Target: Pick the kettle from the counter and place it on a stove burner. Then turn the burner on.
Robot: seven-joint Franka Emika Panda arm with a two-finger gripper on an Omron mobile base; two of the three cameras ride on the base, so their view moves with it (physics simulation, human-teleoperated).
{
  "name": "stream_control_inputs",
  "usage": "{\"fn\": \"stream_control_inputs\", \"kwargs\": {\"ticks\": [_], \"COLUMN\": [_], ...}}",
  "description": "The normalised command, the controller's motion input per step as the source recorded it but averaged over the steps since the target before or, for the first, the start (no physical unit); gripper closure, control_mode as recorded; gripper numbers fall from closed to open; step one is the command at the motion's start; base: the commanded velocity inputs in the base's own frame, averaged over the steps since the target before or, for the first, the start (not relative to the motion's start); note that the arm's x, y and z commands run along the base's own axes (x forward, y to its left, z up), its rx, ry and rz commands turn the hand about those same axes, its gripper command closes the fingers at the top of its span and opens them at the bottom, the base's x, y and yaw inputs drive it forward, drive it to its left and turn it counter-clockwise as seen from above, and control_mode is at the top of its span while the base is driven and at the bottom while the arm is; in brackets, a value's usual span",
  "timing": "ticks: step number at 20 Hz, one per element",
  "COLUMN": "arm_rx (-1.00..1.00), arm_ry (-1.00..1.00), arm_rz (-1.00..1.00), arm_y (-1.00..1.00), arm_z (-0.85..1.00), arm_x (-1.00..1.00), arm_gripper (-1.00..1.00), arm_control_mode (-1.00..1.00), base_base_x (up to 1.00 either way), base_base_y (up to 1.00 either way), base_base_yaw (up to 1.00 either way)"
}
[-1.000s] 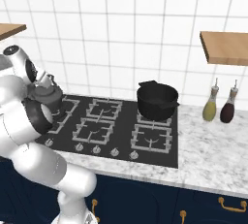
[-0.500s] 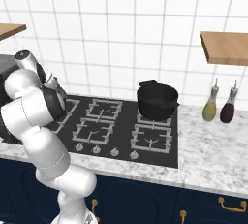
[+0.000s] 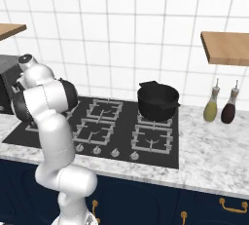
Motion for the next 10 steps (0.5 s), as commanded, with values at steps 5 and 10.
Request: {"fn": "stream_control_inputs", "kwargs": {"ticks": [5, 10], "arm_rx": [-0.04, 0.0], "arm_ry": [0.0, 0.0], "arm_rz": [0.01, 0.0], "arm_y": [0.14, -0.22], "arm_z": [-0.26, 0.0], "arm_x": [0.25, -0.01], "arm_gripper": [1.0, -1.0], "arm_control_mode": [-1.0, -1.0], "base_base_x": [0.0, 0.0], "base_base_y": [0.0, 0.0], "base_base_yaw": [0.0, 0.0]}}
